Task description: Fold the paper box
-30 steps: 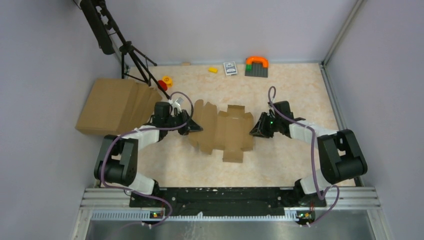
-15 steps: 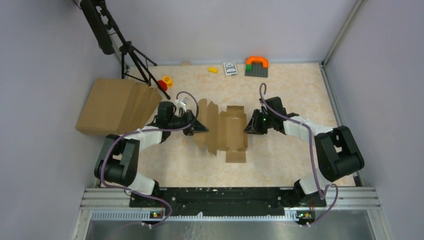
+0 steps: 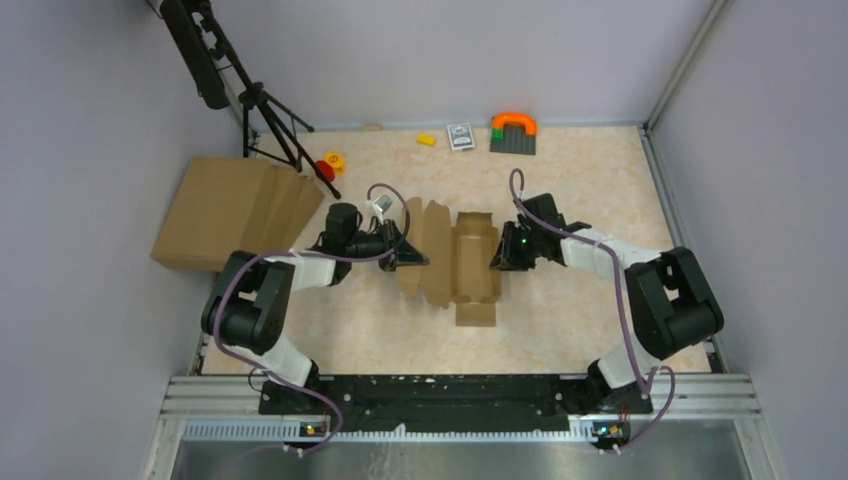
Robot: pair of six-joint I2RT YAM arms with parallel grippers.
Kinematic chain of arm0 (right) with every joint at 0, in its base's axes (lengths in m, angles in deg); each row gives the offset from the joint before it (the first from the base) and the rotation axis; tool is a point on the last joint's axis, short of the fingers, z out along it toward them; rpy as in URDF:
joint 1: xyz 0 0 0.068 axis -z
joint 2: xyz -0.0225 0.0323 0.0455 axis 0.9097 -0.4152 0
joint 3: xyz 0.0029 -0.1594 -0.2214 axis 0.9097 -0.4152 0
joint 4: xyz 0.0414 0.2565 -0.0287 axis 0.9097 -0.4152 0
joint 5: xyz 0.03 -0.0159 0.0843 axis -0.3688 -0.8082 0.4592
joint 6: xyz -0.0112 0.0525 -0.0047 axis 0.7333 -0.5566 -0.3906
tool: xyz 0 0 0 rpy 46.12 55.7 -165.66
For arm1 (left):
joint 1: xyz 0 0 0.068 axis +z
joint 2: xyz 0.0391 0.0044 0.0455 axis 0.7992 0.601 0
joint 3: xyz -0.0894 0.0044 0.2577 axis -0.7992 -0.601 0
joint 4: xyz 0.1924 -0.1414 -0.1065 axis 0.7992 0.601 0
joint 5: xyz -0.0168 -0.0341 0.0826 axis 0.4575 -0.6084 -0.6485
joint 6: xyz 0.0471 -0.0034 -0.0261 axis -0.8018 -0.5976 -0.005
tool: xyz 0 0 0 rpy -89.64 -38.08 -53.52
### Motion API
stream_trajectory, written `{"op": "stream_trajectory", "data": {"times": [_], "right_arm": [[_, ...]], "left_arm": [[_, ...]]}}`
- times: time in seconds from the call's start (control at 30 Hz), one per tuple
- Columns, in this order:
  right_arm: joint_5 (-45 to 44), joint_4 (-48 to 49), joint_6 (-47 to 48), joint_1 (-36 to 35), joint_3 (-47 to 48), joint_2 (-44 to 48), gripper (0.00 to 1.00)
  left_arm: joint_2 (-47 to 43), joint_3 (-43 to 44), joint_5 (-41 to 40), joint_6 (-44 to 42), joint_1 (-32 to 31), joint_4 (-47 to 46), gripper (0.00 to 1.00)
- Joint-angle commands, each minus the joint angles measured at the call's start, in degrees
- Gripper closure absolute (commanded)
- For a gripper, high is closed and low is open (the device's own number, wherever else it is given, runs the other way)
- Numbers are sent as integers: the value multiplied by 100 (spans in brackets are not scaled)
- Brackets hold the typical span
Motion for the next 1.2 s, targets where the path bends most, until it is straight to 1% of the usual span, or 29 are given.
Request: {"op": "stream_trajectory", "data": {"times": [0.0,0.17,0.3,0.43,0.53,0.73,0.9,0.97,1.03,1.07,1.1,1.17], "right_arm": [[-150,-136,186,-144,410,-61,75],[-273,-252,270,-186,477,-115,76],[-436,-370,341,-225,518,-164,76],[-558,-486,437,-285,571,-249,77],[-604,-498,450,-329,565,-273,79],[-623,-537,474,-435,644,-257,79],[-684,-599,501,-473,663,-250,80],[-684,-608,503,-477,655,-244,81],[-718,-631,518,-477,652,-225,81],[-746,-660,527,-477,652,-216,81],[-760,-671,531,-477,651,-206,81],[-763,-678,540,-477,644,-181,81]], "left_arm": [[269,12,280,360,-119,-914,86],[547,20,368,637,-254,-1369,86],[711,3,335,567,-288,-1331,87],[876,83,226,146,-289,-781,85],[923,92,136,-60,-296,-554,85],[923,403,-245,-835,-429,617,83],[918,609,-554,-1245,-506,1237,79],[960,685,-634,-1385,-539,1378,74],[957,790,-911,-1641,-572,1719,66],[897,865,-1159,-1785,-590,1966,61],[828,910,-1514,-1954,-610,2208,53],[718,1053,-2208,-2288,-701,2760,44]]}}
